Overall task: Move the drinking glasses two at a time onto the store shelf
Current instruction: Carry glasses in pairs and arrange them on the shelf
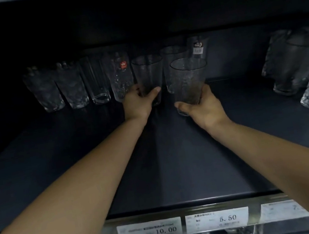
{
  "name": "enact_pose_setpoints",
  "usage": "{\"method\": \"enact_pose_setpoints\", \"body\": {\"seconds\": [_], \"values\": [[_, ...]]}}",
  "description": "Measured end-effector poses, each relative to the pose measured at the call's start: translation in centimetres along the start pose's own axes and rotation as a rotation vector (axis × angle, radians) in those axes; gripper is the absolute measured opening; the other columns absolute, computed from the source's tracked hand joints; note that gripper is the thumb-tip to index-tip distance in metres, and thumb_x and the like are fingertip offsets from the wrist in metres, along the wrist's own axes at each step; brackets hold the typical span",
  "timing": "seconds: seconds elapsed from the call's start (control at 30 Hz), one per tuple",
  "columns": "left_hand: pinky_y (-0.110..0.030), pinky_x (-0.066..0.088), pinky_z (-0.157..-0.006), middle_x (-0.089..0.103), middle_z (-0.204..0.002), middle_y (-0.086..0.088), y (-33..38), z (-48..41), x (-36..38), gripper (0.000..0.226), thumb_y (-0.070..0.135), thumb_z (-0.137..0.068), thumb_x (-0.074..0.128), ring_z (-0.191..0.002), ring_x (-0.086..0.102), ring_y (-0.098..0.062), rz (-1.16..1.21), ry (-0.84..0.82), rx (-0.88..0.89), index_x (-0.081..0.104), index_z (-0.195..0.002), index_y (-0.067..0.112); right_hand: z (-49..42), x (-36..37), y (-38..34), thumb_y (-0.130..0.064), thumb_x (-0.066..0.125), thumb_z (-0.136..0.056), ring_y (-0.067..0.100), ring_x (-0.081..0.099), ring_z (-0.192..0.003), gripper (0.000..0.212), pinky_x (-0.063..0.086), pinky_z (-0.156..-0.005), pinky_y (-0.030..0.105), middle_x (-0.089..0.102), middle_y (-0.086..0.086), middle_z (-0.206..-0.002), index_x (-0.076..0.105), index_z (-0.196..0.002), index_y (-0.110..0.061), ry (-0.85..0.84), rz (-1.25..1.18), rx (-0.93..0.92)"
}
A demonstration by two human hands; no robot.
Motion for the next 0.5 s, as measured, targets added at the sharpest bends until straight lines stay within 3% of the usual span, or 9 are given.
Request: {"method": "enact_pose_setpoints", "body": {"seconds": [0.1,0.2,0.37,0.5], "values": [[0.001,0.038,-0.054,0.073,-0.103,-0.011,0.0,-0.4,0.2,0.040,0.031,-0.082,0.078,-0.086,0.065,-0.014,-0.025,0.034,0.015,0.068,-0.104,-0.001,-0.6,0.3,0.1,-0.033,0.082,-0.077,0.012,0.057,-0.118,0.070,0.045,-0.098,0.022,0.059,-0.004,-0.129,0.044,-0.135,-0.020,0.003,0.014,-0.018],[-0.006,0.040,-0.063,0.073,-0.105,-0.009,-0.3,-0.9,0.4,0.041,0.033,-0.082,0.078,-0.095,0.068,-0.018,-0.040,0.045,0.024,0.068,-0.106,0.001,-1.0,0.4,0.1,-0.035,0.083,-0.077,0.012,0.056,-0.119,0.074,0.044,-0.097,0.020,0.058,-0.004,-0.131,0.044,-0.138,-0.019,0.006,0.023,-0.024],[-0.017,0.045,-0.073,0.070,-0.107,-0.002,-0.7,-1.7,0.9,0.040,0.034,-0.081,0.078,-0.094,0.064,-0.014,-0.054,0.030,0.021,0.067,-0.109,0.008,-1.8,0.3,0.4,-0.035,0.084,-0.076,0.006,0.058,-0.106,0.077,0.040,-0.076,0.007,0.059,-0.012,-0.117,0.041,-0.139,-0.020,-0.007,0.012,0.002],[-0.019,0.048,-0.077,0.069,-0.109,-0.001,-0.8,-2.2,1.1,0.041,0.034,-0.081,0.079,-0.095,0.064,-0.014,-0.030,0.043,0.007,0.067,-0.111,0.009,-2.3,0.2,0.7,-0.034,0.086,-0.074,0.005,0.060,-0.101,0.077,0.041,-0.076,0.008,0.061,-0.011,-0.113,0.039,-0.134,-0.021,0.011,-0.007,0.018]]}}
Point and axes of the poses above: each hand's wrist, its own z-axis away from the middle knuckle, its own x-axis out of the palm, y = z × x, the point moved 6 cm from there along -z, towards the middle knuckle
